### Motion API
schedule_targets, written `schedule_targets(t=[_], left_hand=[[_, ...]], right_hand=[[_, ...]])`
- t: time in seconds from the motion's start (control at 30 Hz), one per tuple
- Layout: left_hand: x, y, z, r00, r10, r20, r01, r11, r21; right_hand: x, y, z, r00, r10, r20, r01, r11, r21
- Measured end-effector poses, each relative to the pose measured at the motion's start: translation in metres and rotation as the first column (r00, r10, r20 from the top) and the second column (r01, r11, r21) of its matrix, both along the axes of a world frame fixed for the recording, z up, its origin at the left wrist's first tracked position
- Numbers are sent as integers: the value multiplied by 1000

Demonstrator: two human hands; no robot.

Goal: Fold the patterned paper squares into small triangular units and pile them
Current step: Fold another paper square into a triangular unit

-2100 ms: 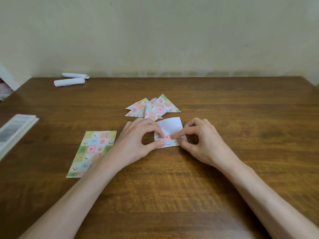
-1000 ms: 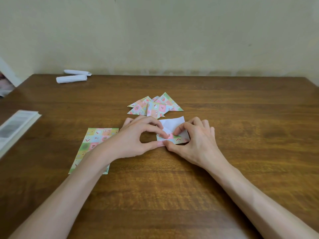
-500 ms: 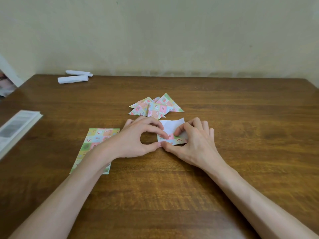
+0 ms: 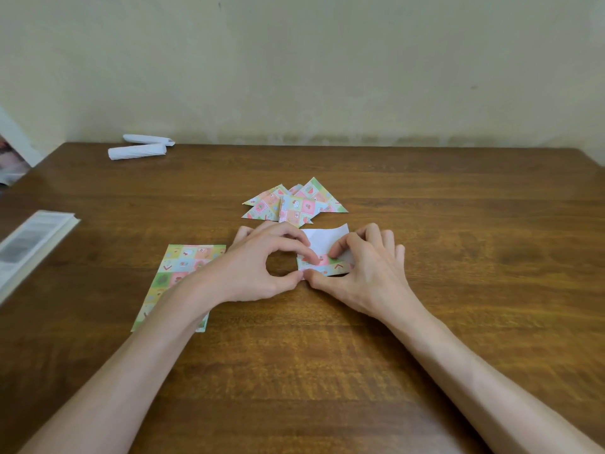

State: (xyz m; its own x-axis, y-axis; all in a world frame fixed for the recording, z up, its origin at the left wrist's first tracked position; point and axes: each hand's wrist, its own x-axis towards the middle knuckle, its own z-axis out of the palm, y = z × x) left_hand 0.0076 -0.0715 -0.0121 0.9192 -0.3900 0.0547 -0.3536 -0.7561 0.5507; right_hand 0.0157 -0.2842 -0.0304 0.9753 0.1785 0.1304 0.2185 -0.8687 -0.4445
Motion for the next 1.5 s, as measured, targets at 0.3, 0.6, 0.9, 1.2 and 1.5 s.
schedule_targets(t=[0.3, 0.6, 0.9, 1.2, 1.5], left_hand=[[1, -2, -3, 1000, 22, 13, -22, 1000, -1], [3, -6, -8, 996, 65, 56, -63, 997, -35], [3, -11, -12, 989, 111, 93, -110, 994, -23], [1, -23, -16, 971, 184, 151, -181, 983, -33], [2, -23, -14, 974, 185, 133, -186, 983, -9]], right_hand=[[3, -6, 10, 994, 44, -104, -39, 998, 49], [6, -12, 15, 983, 79, -164, -66, 995, 79], [8, -18, 21, 972, 109, -208, -80, 987, 141], [11, -24, 22, 965, 136, -224, -101, 982, 162], [15, -32, 22, 955, 185, -233, -135, 967, 218]])
